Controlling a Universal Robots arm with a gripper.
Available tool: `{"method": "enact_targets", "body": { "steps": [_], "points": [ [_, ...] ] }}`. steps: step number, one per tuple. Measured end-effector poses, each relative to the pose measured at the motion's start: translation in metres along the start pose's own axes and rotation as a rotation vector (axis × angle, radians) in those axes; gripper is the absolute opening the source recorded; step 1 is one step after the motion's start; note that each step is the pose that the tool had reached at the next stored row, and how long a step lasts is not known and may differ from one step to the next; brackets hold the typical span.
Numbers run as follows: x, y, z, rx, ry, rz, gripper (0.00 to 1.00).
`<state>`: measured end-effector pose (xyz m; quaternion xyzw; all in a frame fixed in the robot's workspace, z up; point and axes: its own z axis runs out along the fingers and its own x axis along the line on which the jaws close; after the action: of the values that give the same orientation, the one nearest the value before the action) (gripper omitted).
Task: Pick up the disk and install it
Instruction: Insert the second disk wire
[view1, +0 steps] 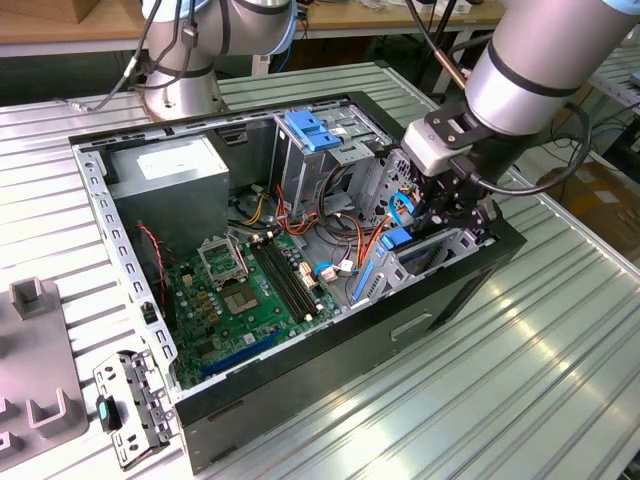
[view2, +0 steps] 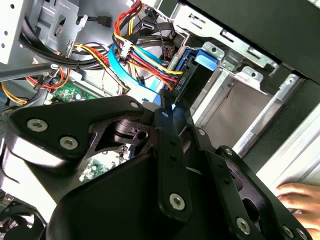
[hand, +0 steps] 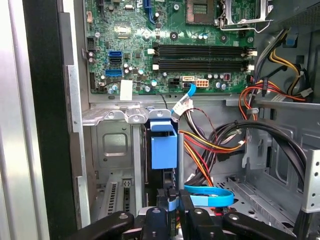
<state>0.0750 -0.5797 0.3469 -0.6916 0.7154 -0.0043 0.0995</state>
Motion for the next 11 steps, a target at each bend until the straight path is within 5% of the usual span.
{"method": "enact_targets", "body": {
  "steps": [3, 8, 11],
  "points": [
    [-0.0015, -0.0014, -0.0088, 0.0, 0.0002, 0.0, 0.24],
    [-0.0016, -0.0015, -0.009, 0.0002, 0.0, 0.0, 0.22],
    [-0.0016, -0.0015, -0.0091, 0.0002, 0.0002, 0.0, 0.11]
  ]
}}
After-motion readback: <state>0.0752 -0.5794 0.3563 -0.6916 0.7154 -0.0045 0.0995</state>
